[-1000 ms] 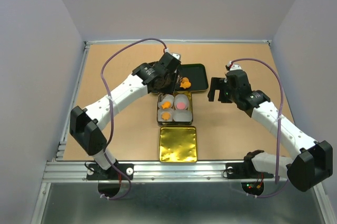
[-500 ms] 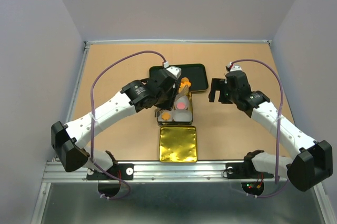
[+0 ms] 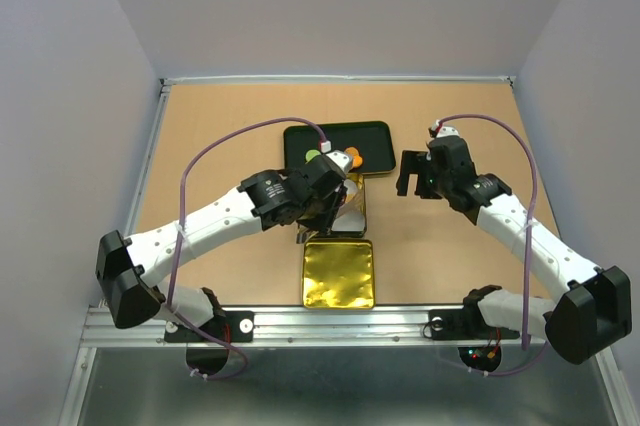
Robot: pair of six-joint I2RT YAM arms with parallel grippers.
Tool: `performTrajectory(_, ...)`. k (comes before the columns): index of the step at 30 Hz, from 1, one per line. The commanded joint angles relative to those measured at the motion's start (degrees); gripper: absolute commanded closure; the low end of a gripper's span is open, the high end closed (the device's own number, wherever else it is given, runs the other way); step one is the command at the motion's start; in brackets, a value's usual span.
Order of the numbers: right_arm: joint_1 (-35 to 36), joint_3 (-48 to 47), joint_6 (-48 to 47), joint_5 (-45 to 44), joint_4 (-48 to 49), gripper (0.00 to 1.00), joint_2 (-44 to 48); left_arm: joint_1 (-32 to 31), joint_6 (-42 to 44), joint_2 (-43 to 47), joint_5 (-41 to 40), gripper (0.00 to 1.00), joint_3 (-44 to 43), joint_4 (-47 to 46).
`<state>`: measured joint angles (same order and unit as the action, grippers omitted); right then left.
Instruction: Pack the cookies
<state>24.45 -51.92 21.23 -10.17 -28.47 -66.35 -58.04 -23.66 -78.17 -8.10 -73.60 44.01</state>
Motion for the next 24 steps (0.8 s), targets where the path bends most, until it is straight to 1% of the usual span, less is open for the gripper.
performTrajectory(1, 0.34, 0.94, 0.47, -0.81, 1.49, 0.00, 0.52, -1.11, -0.95, 4.08, -0.16, 0.83, 0.74, -0.24)
performTrajectory(6, 0.43, 1.03, 0.56, -0.81, 1.40, 0.00, 0.43, -1.29, -0.86, 6.54, 0.98, 0.85, 2.14, 0.55)
performTrajectory(16, 0.34, 1.03, 0.56, -0.90, 1.49, 0.00, -0.27, -1.46, -0.07, 11.37, 4.58, 0.87, 8.64, 1.61)
performTrajectory(24, 0.34, 0.86, 0.39, -0.99, 1.40, 0.00, -0.71, -1.55, -0.42, 10.41, 5.64, 0.87, 11.37, -1.29)
